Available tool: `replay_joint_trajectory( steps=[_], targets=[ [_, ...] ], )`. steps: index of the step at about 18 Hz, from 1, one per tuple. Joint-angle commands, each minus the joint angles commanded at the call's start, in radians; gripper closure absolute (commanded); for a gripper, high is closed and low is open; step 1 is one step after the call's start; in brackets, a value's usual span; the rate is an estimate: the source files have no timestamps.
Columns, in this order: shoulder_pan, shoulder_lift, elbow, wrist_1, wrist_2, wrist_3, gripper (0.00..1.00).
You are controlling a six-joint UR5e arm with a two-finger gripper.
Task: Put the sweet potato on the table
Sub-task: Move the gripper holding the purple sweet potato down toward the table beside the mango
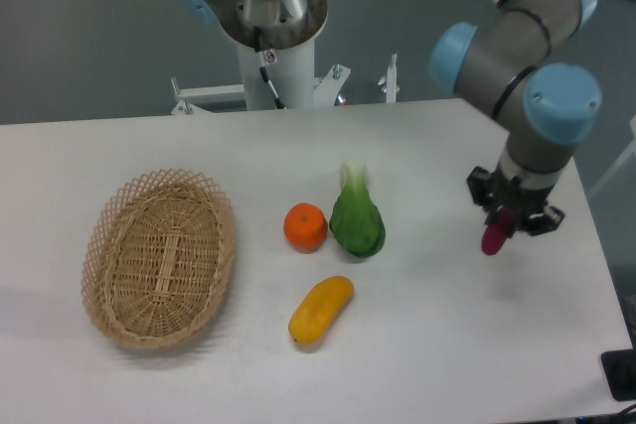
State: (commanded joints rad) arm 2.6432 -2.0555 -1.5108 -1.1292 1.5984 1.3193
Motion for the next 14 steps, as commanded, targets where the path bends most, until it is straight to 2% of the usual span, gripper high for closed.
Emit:
replay_joint_trajectory(
  steps=[2, 5, 11, 14],
  targets=[
    [-0.018, 0.003, -0.041, 0.046, -0.005, -0.028, 0.88],
    [-0.049, -0.002, -0.071, 0.074, -0.006, -0.08, 0.88],
    [-0.095, -0.044, -0.059, 0.08, -0.035, -0.193, 0.85],
    [-0.114, -0.067, -0.043, 0.098, -0.058, -0.253, 0.79]
  ],
)
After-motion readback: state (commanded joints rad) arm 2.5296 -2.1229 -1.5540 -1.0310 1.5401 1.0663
